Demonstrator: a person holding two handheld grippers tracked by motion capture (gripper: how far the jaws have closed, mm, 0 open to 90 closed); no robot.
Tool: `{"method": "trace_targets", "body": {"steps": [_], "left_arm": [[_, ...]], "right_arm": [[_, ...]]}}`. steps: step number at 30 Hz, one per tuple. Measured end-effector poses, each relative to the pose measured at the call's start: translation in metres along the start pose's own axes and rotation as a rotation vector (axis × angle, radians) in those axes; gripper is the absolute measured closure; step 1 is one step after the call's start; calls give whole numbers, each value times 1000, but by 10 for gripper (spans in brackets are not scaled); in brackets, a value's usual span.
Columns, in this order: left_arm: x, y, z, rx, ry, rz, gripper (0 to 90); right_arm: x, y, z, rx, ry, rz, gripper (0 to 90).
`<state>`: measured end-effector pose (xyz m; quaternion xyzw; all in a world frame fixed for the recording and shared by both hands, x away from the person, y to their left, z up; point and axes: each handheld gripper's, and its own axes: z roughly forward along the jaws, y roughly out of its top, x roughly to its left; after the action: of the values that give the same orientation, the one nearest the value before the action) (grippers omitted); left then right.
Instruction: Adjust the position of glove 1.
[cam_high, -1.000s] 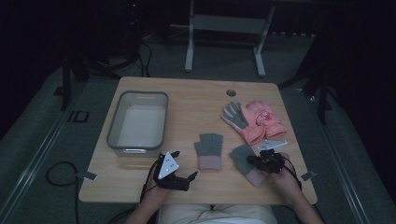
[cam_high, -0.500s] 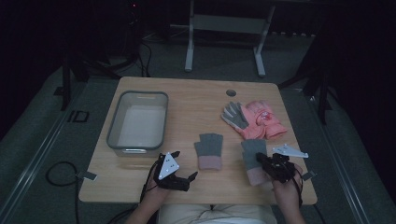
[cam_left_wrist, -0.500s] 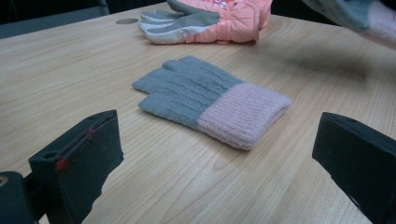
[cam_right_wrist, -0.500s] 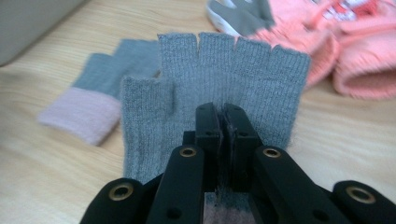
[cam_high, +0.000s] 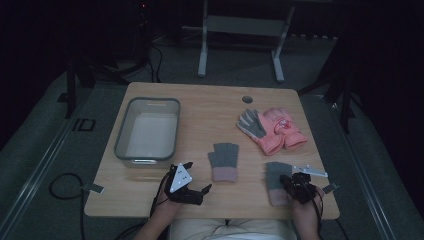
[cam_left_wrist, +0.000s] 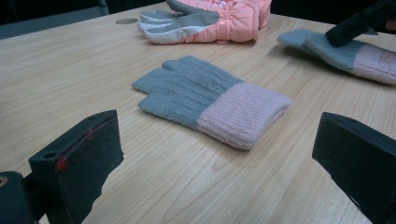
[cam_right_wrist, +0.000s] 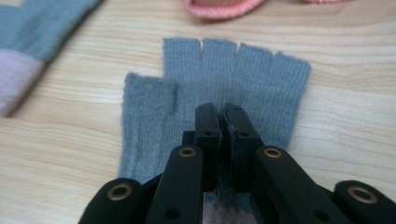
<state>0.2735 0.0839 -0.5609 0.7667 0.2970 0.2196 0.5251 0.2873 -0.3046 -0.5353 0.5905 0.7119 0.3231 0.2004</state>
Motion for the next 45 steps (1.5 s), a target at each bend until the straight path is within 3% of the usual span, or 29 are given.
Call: {"method": "trace_targets", "body": {"steps": [4, 10, 14, 17, 20, 24, 34, 41, 45], "left_arm": [[0, 0, 0, -1, -1, 4, 10], [0, 0, 0, -2, -3, 4, 11], [0, 0, 0, 0, -4, 0, 11], [1, 0, 0, -1, -4, -4, 10], [0, 0, 0, -3, -2, -4, 10], [1, 0, 0, -2, -2, -8, 10], [1, 0, 0, -2, -2, -10, 11], [1, 0, 0, -2, -2, -9, 11], [2, 0, 0, -2, -2, -15, 11]], "right_arm": [[-5, -2, 9, 24, 11, 14, 812], [-8, 0, 7, 19, 34, 11, 737], [-13, 8, 1, -2, 57, -52, 711], [-19, 13, -1, -15, 83, -126, 692], [-24, 15, -2, -24, 129, -191, 670], [-27, 18, -4, -3, 169, -272, 634], [-23, 16, -1, 31, 209, -356, 595], [-22, 9, 9, 73, 169, -392, 595], [-24, 4, 12, 61, 192, -360, 639]]}}
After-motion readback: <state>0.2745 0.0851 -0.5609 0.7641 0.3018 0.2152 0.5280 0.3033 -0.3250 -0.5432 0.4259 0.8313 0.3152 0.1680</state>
